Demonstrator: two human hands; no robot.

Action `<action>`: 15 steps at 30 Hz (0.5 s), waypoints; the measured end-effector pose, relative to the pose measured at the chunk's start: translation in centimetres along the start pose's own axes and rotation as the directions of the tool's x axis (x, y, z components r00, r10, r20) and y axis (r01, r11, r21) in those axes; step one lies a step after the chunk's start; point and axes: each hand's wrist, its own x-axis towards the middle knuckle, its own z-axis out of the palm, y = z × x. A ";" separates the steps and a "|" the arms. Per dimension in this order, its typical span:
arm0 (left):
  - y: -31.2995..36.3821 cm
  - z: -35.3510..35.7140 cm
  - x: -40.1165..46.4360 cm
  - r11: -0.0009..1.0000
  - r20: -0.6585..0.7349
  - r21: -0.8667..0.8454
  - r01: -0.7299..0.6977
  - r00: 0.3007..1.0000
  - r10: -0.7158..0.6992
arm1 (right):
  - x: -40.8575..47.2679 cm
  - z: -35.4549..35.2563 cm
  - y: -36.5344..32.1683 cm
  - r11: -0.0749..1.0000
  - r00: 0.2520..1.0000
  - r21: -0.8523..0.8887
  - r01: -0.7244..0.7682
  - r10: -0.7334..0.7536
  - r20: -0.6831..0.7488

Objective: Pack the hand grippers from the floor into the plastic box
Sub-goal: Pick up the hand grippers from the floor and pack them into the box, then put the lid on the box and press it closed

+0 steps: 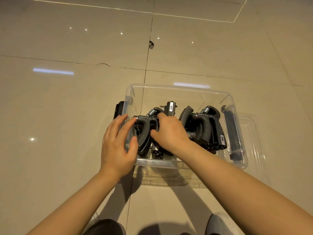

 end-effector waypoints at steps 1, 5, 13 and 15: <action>0.0 0.0 0.0 1.000 0.002 0.004 0.001 1.000 -0.001 | -0.1 0.0 0.1 1.000 1.000 0.002 0.000 0.000 0.004; 0.0 -0.1 0.0 0.999 0.029 0.046 -0.014 1.000 0.012 | -0.5 0.1 0.3 1.000 1.000 0.001 -0.002 0.002 0.031; 4.7 0.6 0.2 0.880 0.162 0.365 -0.304 0.952 0.261 | -5.0 -8.1 5.8 0.988 0.962 0.131 0.080 -0.043 -0.268; 7.9 3.3 0.2 0.845 0.319 0.302 -0.441 0.882 0.347 | -7.0 -9.8 9.6 0.985 0.903 0.171 0.009 0.065 -0.424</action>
